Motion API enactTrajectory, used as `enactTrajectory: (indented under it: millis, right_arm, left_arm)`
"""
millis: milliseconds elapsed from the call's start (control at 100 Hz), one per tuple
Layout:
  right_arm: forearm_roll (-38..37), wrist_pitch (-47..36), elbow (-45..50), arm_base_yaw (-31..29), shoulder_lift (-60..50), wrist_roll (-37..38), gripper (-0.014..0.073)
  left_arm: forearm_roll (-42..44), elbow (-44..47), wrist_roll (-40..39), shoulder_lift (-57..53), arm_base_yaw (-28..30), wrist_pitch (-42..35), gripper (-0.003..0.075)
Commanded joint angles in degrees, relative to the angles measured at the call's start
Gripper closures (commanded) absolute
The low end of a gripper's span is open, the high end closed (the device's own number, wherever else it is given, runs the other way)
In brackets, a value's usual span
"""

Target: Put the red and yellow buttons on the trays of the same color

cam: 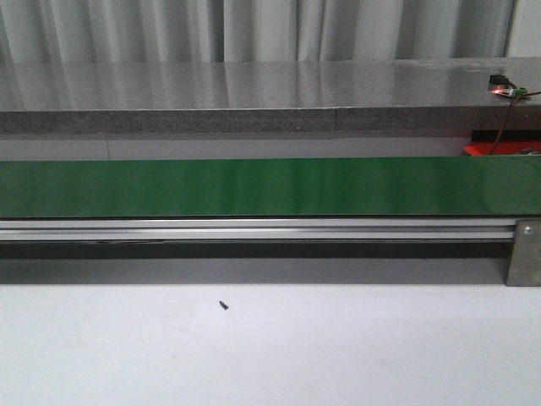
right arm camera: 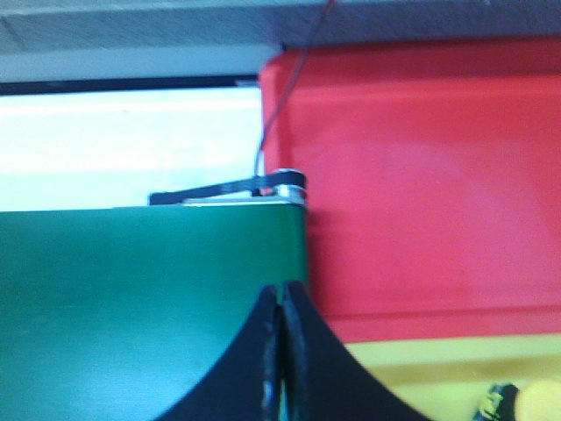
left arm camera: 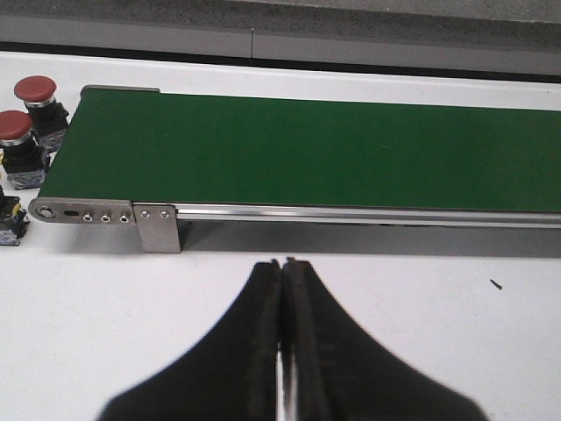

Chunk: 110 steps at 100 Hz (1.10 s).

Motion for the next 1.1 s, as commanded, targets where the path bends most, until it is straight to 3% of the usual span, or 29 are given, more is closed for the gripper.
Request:
enactTrajectory:
  millis: [0, 260, 580, 930, 1090]
  right_arm:
    - [-0.1, -3.4, -0.1, 1.5, -4.1, -0.6, 0.0662]
    - [-0.1, -9.0, 8.2, 6.1, -13.2, -0.6, 0.0662]
    - [0.0, -13.8, 20.5, 7.5, -26.8, -0.6, 0.0662]
    - [0.0, -12.7, 29.0, 7.5, -46.0, -0.6, 0.0662]
    - [0.0, -12.5, 29.6, 7.5, -49.3, -0.6, 0.0662]
  left_arm:
    - [-0.4, -1.5, -0.4, 0.5, -0.4, -3.8, 0.0740]
    - [-0.4, -1.5, -0.4, 0.5, -0.4, -3.9, 0.0740]
    - [-0.4, -1.5, -0.4, 0.5, -0.4, -3.9, 0.0740]
    - [-0.4, -1.5, -0.4, 0.5, -0.4, -5.5, 0.0740]
    - [-0.5, -1.5, -0.4, 0.6, -0.4, -4.6, 0.0740]
